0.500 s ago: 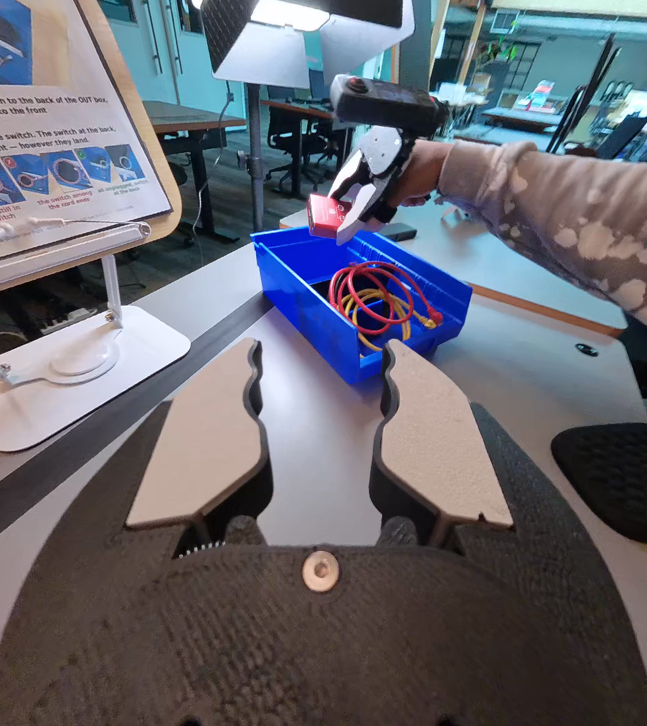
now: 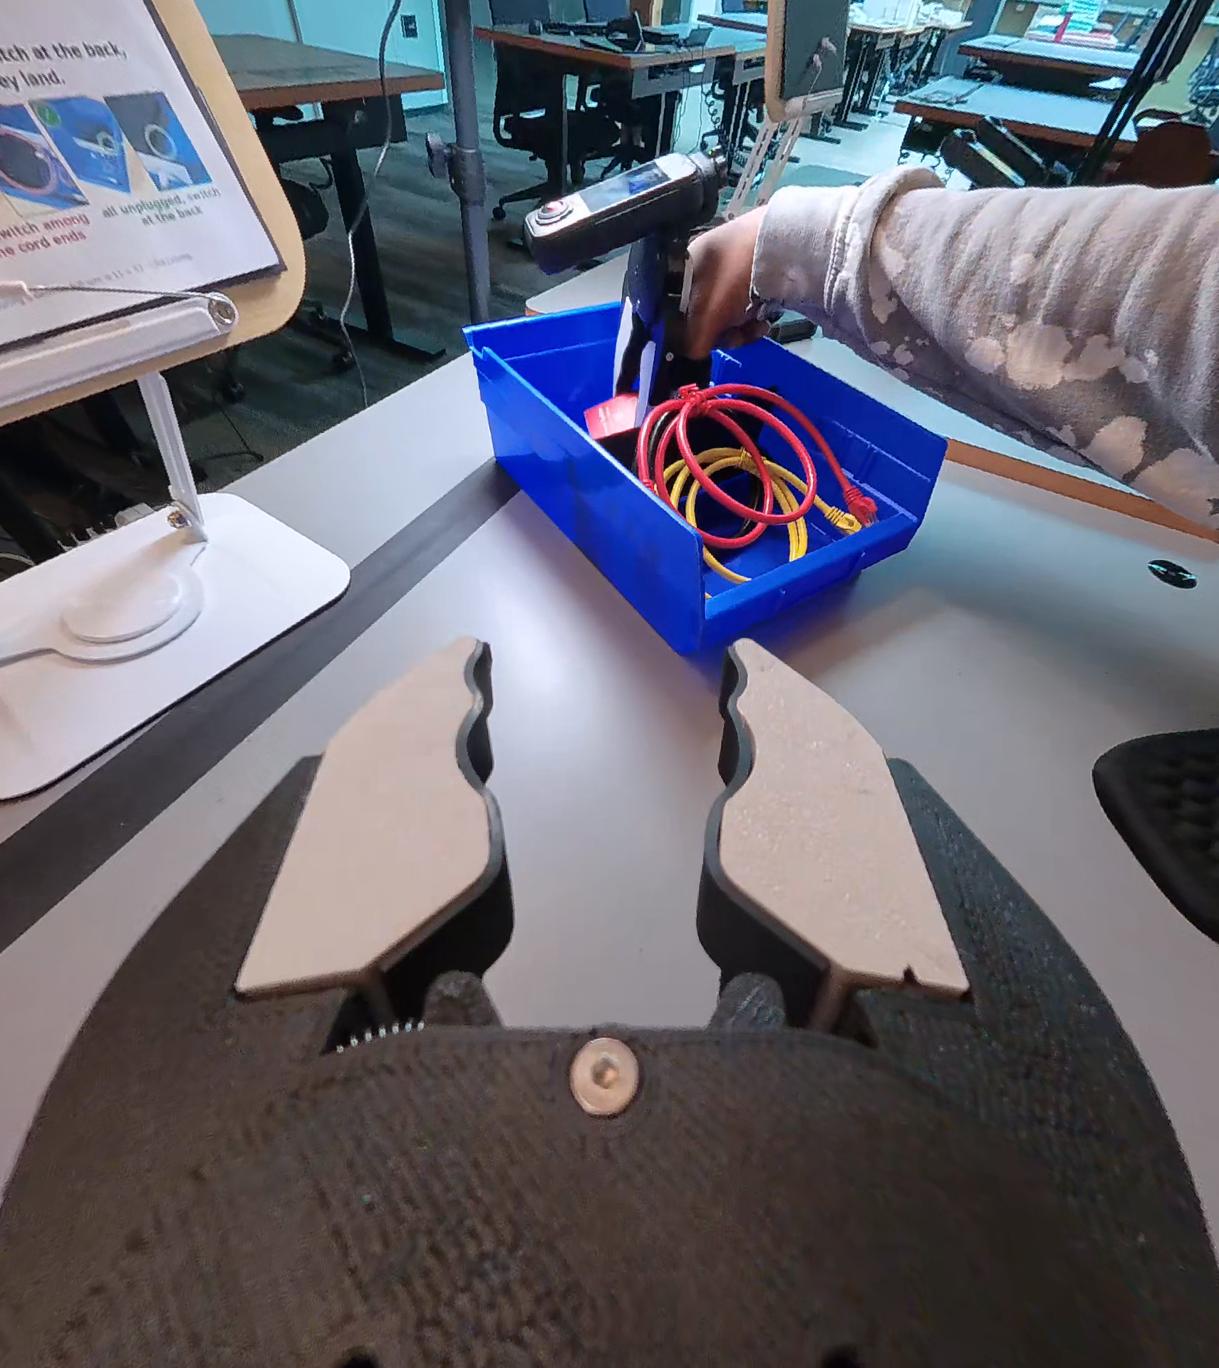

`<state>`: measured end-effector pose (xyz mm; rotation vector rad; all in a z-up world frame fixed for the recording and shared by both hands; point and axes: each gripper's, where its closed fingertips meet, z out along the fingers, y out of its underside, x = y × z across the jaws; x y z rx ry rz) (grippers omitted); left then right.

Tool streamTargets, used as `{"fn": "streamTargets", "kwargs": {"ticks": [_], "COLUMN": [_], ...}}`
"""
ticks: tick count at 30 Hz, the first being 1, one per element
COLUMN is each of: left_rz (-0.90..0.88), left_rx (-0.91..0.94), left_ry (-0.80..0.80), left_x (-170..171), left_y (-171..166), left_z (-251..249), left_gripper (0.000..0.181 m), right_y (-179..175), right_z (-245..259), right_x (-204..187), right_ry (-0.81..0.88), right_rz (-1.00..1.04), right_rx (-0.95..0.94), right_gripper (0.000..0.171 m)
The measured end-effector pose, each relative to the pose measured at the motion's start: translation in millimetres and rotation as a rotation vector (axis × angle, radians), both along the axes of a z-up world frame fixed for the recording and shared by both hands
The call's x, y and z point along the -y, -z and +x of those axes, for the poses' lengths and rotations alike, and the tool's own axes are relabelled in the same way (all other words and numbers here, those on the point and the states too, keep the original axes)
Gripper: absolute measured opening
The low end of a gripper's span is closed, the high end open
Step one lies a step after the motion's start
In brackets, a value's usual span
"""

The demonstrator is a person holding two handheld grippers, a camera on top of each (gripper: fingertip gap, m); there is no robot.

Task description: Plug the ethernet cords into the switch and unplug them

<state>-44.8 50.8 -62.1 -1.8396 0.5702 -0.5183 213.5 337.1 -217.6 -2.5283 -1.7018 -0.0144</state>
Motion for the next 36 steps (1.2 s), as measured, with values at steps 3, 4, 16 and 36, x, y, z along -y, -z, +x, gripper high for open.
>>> {"fn": "streamTargets", "kwargs": {"ticks": [3, 4, 16, 36], "left_rz": [0.003, 0.006, 0.081, -0.618], "left_rx": [-0.010, -0.011, 0.019, -0.811], "left_ry": [-0.008, -0.010, -0.005, -0.275], "left_x": [0.0, 0.3, 22.7, 126.4], "left_y": [0.1, -0.9, -44.6, 155.8], "left_z": [-1.5, -2.0, -11.9, -209.3], "left_gripper": [0.060, 0.060, 0.061, 0.053], "right_y": [-18.0, -28.6, -129.9, 7.5], "right_z": [-1.2, -2.9, -44.9, -46.2], "right_x": [-5.2, -6.5, 143.3, 207.4], "right_ry": [-0.013, -0.027, -0.251, -0.455], "right_rz": [0.071, 0.113, 0.583, 0.446], "right_rx": [-0.005, -0.018, -0.323, 0.111], "right_gripper": [0.074, 0.075, 0.068, 0.034]}}
